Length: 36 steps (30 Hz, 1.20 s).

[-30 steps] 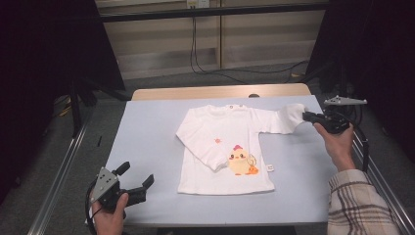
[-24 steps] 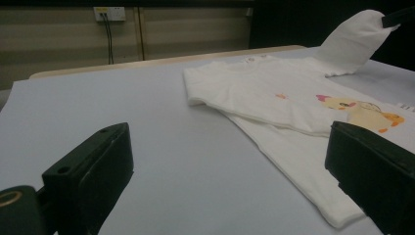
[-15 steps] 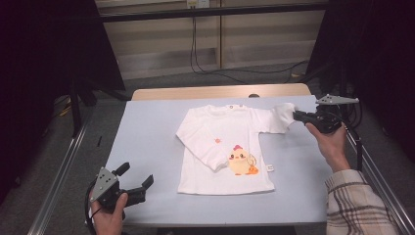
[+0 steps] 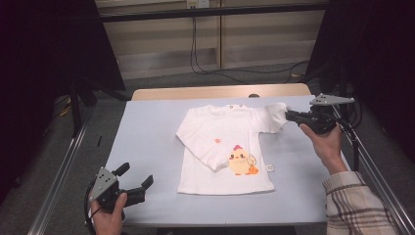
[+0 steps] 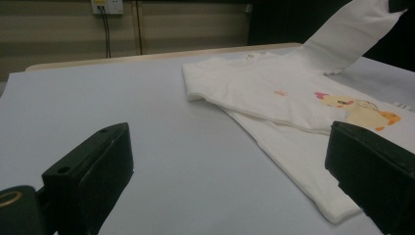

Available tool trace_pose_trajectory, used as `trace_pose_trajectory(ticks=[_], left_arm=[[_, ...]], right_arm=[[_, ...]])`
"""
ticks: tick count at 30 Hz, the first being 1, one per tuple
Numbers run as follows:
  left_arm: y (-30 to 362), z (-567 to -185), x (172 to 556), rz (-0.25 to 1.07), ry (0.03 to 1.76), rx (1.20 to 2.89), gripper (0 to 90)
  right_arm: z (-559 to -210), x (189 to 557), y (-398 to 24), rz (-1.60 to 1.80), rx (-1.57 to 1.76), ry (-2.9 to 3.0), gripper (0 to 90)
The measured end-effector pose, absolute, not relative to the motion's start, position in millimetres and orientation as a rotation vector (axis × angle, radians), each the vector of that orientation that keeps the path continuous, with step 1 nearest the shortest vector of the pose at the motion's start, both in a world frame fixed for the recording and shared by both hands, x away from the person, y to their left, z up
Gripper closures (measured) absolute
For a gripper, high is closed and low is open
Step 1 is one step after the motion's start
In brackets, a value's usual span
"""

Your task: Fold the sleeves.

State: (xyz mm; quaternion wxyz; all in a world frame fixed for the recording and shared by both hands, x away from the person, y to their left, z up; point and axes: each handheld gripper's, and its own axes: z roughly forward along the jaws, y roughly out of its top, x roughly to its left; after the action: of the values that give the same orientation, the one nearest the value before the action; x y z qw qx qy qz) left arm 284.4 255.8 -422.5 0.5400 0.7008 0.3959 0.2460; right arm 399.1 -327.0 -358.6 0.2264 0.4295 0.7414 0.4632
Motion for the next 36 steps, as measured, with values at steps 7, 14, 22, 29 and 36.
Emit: trace_pose_trajectory(ticks=[7,14,22,29,36], left_arm=[[252,-423,285,0.579,0.939,1.684,4.0],[252,-423,285,0.577,0.945,1.696,4.0],[252,-423,285,0.574,0.943,1.696,4.0],[252,-423,286,0.572,0.948,1.695,4.0],[252,-423,285,0.572,0.942,1.688,4.0]], right_arm=[[-355,396,-320,1.297,1.162,2.054,85.8],[-351,392,-309,1.306,1.124,2.083,85.7],[-347,388,-297,1.317,1.082,2.100,85.7],[-343,385,-286,1.340,1.048,2.117,85.7],[-341,383,-275,1.349,1.029,2.124,85.6]])
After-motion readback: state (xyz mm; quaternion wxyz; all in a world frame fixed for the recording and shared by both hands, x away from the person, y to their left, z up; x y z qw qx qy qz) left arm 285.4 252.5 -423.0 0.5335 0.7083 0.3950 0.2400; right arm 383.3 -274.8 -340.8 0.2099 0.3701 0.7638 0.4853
